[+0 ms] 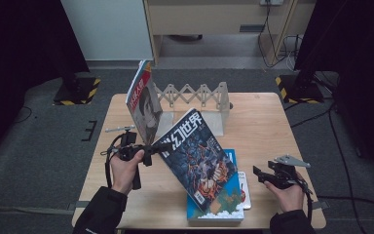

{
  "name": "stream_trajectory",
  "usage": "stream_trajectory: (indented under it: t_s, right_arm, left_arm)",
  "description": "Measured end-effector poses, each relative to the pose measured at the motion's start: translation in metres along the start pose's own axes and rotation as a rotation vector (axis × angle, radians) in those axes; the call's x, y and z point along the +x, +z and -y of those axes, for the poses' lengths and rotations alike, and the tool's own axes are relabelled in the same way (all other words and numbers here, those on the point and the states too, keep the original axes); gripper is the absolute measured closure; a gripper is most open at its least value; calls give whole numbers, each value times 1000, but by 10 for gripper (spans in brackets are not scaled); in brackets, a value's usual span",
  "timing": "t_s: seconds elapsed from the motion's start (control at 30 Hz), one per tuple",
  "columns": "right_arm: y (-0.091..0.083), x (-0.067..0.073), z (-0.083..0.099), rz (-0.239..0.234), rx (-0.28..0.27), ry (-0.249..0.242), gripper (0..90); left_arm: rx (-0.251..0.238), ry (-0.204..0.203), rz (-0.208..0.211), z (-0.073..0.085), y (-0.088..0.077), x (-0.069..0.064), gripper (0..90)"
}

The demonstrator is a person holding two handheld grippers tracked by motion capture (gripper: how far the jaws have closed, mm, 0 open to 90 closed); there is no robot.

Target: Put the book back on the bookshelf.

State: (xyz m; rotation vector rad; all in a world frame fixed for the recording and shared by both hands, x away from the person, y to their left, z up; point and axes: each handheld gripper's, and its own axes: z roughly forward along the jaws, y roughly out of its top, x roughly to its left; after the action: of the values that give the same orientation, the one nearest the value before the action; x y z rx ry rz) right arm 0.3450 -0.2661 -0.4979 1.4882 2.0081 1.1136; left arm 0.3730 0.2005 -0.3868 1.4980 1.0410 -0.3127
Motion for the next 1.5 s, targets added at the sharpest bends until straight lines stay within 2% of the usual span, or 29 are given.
stream_trajectory:
  t_s: [0.03,0.27,0.4,0.5,0.63,0.8,0.97,1.13,1.3,1.5]
  right_arm:
    - [0,-1,0,4,-1,4,311]
    - [-1,-6,0,17,-3,2,302]
    - [0,-9,1,29,0,0,288]
    - [1,-11,2,44,10,-2,271]
    - [2,-15,4,66,32,-14,263]
    - [6,-19,6,75,56,-13,263]
    - [7,-20,7,80,61,-10,263]
    - [7,-20,7,75,58,-14,261]
    - [8,-20,7,77,60,-15,260]
    - [9,-21,7,75,62,-18,260]
  left_arm:
    - [-4,22,-20,-5,-1,-5,820]
    - [-58,86,-73,-27,-12,-20,820]
    - [-96,132,-132,-41,-22,-27,820]
    - [-119,172,-196,-50,-30,-31,820]
    - [-154,191,-259,-57,-41,-32,820]
    - [-191,196,-299,-65,-56,-32,821]
    - [-197,240,-374,-75,-65,-38,820]
    - [-207,262,-447,-85,-71,-40,821]
    - [-227,282,-515,-94,-74,-41,821]
    - [-255,310,-579,-106,-68,-39,820]
